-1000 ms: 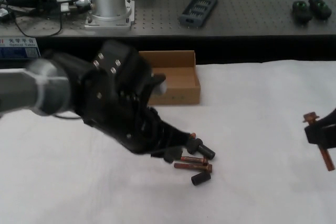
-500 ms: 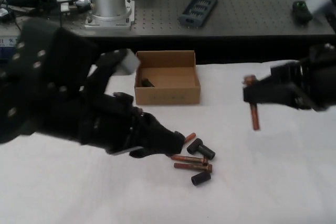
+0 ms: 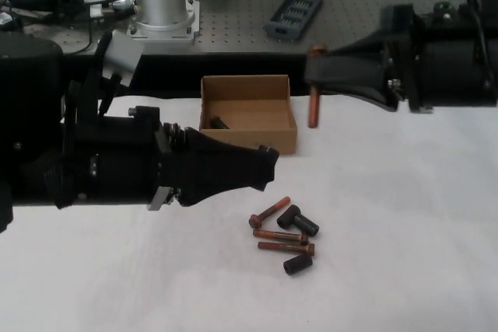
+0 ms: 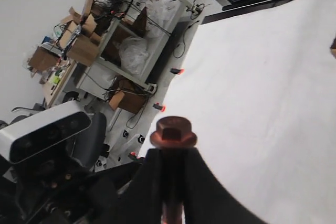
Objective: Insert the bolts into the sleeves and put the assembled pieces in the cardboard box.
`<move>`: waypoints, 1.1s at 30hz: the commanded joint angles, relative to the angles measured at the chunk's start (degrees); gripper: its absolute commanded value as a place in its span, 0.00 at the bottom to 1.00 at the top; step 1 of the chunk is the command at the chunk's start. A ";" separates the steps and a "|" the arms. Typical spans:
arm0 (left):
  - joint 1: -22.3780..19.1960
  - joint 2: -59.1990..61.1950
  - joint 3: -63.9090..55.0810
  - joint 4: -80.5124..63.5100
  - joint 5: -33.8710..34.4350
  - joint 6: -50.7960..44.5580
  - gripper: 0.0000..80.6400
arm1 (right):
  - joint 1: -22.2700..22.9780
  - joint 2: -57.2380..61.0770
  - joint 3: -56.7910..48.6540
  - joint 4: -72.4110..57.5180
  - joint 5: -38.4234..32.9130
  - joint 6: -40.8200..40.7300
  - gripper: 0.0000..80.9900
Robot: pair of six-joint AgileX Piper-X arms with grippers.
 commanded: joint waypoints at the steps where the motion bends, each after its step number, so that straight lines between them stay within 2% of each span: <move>1: 0.12 -0.63 0.05 -1.71 2.47 -2.15 0.01 | 2.03 0.09 -0.12 -3.09 -1.28 0.82 0.04; 9: 0.01 -0.63 0.05 -2.91 2.34 -3.20 0.01 | 3.70 0.09 -0.12 -3.33 -1.28 2.13 0.04; 15: 0.01 -0.63 0.05 -8.05 1.81 -5.99 0.01 | 3.69 0.09 -0.12 -3.44 -2.44 2.13 0.04; 33: 0.01 -0.63 0.05 -8.06 1.40 -6.99 0.01 | 3.69 0.09 -0.12 -7.55 -3.63 3.31 0.04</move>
